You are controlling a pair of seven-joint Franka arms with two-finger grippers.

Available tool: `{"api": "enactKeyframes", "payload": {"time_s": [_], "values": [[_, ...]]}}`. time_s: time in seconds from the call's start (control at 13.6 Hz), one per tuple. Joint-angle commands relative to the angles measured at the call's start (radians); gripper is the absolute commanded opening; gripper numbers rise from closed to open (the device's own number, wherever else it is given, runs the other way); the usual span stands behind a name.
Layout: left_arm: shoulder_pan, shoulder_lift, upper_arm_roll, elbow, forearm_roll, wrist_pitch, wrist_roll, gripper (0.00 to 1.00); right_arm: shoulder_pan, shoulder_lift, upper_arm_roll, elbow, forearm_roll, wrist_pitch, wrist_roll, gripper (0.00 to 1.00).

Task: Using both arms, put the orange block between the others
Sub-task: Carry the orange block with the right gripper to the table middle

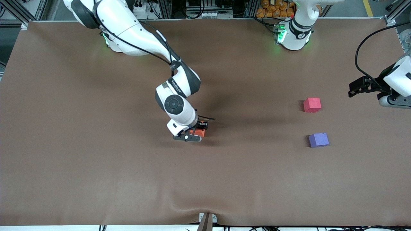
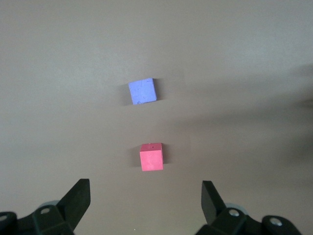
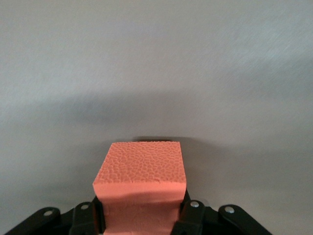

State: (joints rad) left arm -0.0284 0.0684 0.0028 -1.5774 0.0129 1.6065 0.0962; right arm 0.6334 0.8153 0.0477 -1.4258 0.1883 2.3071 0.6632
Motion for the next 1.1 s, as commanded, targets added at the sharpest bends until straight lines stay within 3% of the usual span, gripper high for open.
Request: {"api": "enactKeyframes", "payload": {"time_s": [0.0,0.22,0.29,0.37,0.44,0.51,0.59,0.73,1.03], "values": [[0.005,0.004,-0.001,0.011,-0.016,-0.013,0.02,1.0,0.046,0.018,-0.008,0.028,0.025,-0.029,0.036,0.0],[0.005,0.004,-0.001,0.011,-0.016,-0.013,0.02,1.0,0.051,0.028,-0.009,0.028,0.017,-0.029,0.036,0.0],[0.005,0.005,-0.001,0.011,-0.016,-0.013,0.02,1.0,0.051,0.028,-0.009,0.028,0.014,-0.028,0.036,0.12],[0.005,0.008,-0.001,0.011,-0.016,-0.013,0.02,1.0,0.054,0.03,-0.011,0.027,0.01,-0.025,0.038,0.33],[0.005,0.011,-0.001,0.013,-0.016,-0.013,0.02,1.0,0.061,0.034,-0.014,0.027,0.008,-0.024,0.038,0.4],[0.005,0.013,-0.001,0.014,-0.016,-0.013,0.02,1.0,0.063,0.034,-0.015,0.027,0.007,-0.02,0.039,0.64],[0.004,0.013,-0.001,0.014,-0.017,-0.013,0.02,1.0,0.068,0.034,-0.017,0.025,0.0,-0.02,0.039,0.99],[0.005,0.013,-0.001,0.014,-0.017,-0.013,0.02,1.0,0.068,0.03,-0.017,0.027,-0.044,-0.023,0.044,1.0],[0.002,0.013,-0.001,0.023,-0.024,-0.011,0.017,1.0,0.046,-0.013,-0.015,0.028,-0.044,-0.052,0.041,1.0]]}}
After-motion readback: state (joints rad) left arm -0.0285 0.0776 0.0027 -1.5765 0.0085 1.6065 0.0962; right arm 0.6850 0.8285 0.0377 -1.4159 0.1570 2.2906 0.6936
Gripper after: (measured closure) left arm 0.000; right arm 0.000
